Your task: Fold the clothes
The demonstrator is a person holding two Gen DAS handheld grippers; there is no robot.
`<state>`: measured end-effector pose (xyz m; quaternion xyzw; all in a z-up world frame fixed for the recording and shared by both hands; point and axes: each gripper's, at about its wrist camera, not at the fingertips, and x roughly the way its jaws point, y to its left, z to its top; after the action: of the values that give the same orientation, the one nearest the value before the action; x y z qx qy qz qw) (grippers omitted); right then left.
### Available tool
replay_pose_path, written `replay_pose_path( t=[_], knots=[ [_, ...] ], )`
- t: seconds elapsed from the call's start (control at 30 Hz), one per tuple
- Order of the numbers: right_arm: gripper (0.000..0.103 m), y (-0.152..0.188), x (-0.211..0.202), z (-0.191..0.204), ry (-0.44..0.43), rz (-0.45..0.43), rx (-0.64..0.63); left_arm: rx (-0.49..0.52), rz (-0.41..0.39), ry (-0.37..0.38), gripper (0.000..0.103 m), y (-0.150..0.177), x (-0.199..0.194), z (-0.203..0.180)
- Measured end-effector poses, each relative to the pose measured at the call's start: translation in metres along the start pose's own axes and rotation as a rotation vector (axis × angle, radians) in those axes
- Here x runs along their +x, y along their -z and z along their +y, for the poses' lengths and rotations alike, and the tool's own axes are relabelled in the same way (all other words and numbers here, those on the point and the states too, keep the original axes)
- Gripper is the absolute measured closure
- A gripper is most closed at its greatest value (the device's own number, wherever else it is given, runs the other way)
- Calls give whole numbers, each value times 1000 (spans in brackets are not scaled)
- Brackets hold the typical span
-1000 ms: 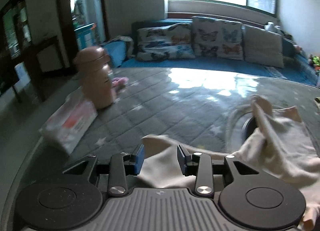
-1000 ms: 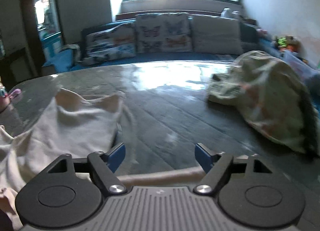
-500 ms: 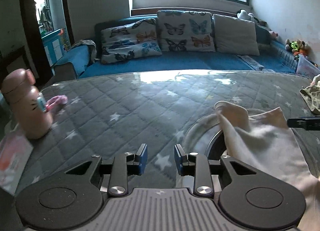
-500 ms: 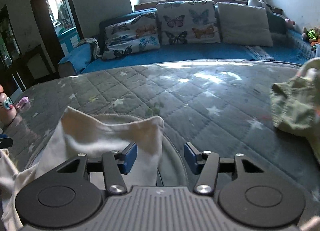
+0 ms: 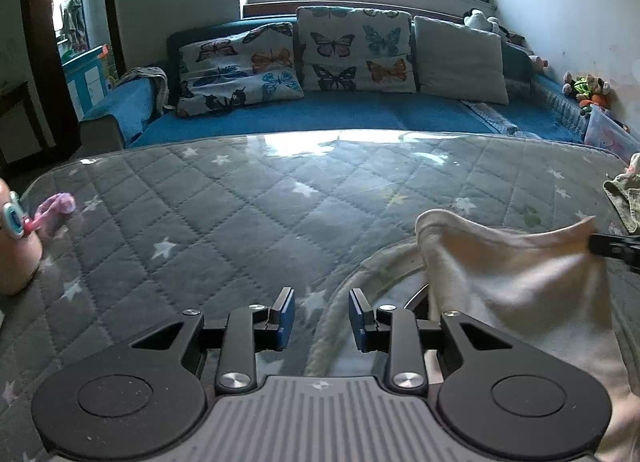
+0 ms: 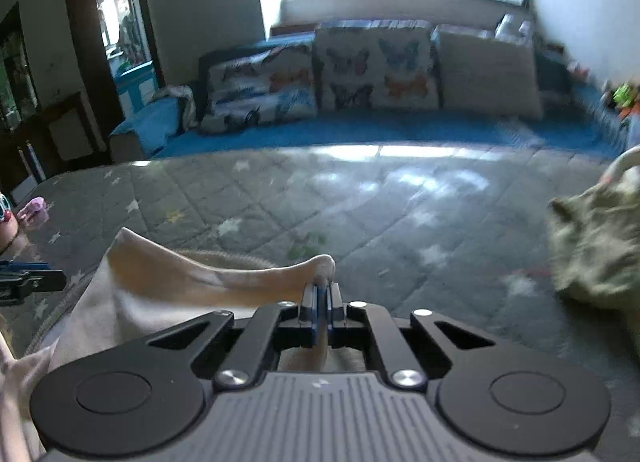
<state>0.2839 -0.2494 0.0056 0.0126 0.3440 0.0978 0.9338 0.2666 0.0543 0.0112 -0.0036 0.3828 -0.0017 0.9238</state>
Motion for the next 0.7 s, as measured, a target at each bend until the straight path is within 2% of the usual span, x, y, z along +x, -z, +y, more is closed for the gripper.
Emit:
replay_pose_path(
  t=[0.1,0.23,0.53,0.7],
  knots=[
    [99,5,-23,-12,36,-29,14,9,-9,15,71,-3,4,-8],
    [99,17,-37,-32,77,-10,37,32,-17,40,71,-4,10,-23],
    [99,38,-26,-47,83,62,59,98,-9,111,71,0,25,-57],
    [99,39,-25,-47,77,67,68,109,-21,194,72,-1,25,-65]
  ],
)
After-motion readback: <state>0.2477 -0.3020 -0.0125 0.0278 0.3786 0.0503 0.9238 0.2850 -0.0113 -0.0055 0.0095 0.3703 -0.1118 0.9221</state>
